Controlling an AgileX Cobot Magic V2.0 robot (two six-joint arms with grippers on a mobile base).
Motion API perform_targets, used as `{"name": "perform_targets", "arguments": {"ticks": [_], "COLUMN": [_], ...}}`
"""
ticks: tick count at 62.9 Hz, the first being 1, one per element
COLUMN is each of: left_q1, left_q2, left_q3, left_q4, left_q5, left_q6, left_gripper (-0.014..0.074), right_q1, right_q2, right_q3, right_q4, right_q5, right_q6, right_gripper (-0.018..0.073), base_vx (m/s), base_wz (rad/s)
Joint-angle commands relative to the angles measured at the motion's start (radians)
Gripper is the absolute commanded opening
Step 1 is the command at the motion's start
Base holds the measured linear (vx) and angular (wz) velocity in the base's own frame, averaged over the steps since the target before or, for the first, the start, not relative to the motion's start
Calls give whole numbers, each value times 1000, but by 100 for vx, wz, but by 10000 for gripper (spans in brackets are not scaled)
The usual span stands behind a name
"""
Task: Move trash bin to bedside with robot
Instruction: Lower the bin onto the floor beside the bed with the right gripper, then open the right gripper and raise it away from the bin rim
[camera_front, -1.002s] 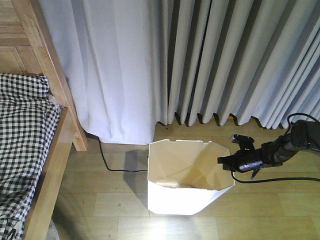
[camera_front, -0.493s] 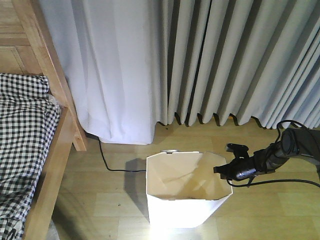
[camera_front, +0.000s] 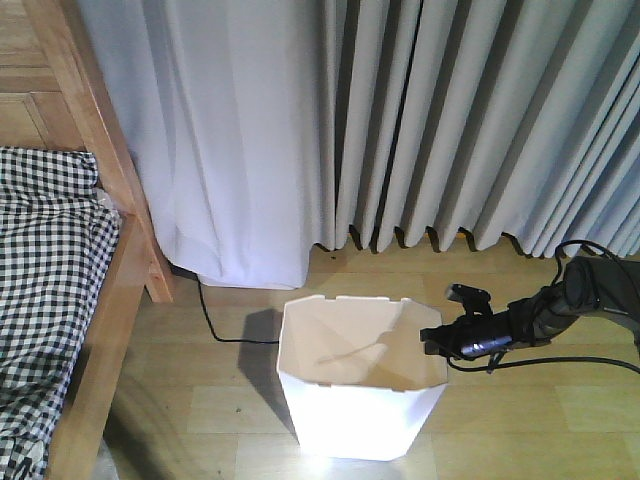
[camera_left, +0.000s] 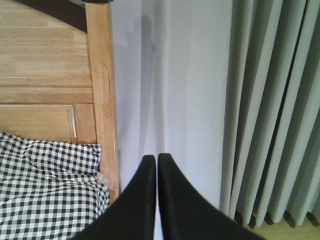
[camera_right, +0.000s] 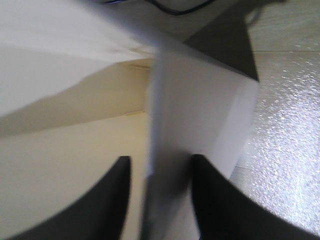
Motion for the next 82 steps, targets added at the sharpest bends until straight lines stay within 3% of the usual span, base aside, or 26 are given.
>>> {"name": "perform_targets", "arguments": {"ticks": [1,9,18,28,37,42,58,67,82], "left_q1": [-3,-3,-3,-3,-3,-3,-3,-3,-3], "left_q2": [-10,-10,-10,-10,-10,-10,-10,-10,-10], "left_q3": [28,28,28,28,28,28,28,28,28], "left_q4": [-3,-3,-3,-3,-3,-3,-3,-3,-3], "left_q5": [-78,-78,-78,-78,-78,-78,-78,-78,-78], "left_q6": [-9,-9,-9,-9,-9,-9,-9,-9,-9], "left_gripper": [-6,-6,-6,-6,-6,-6,-6,-6,-6], "right_q1": [-4,-4,-4,-4,-4,-4,-4,-4,-4], "right_q2": [-85,-96,-105,-147,-198,-240,-443,-631,-1021], "right_q3": [-13,-11,-11,-8,9,44,318,504,710], "right_q4": [-37,-88,-175,-360,-587,-657,-687,-687,-687], "right_q5": [71,41,24,-7,-3,-20,-227,-331,-371], "right_q6": [7,66,153,312,512,570,567,506,446], "right_gripper": [413,510,514,485,462,451,410,410,409], "base_vx": [0,0,0,0,0,0,0,0,0], "base_wz": [0,0,0,0,0,0,0,0,0]}}
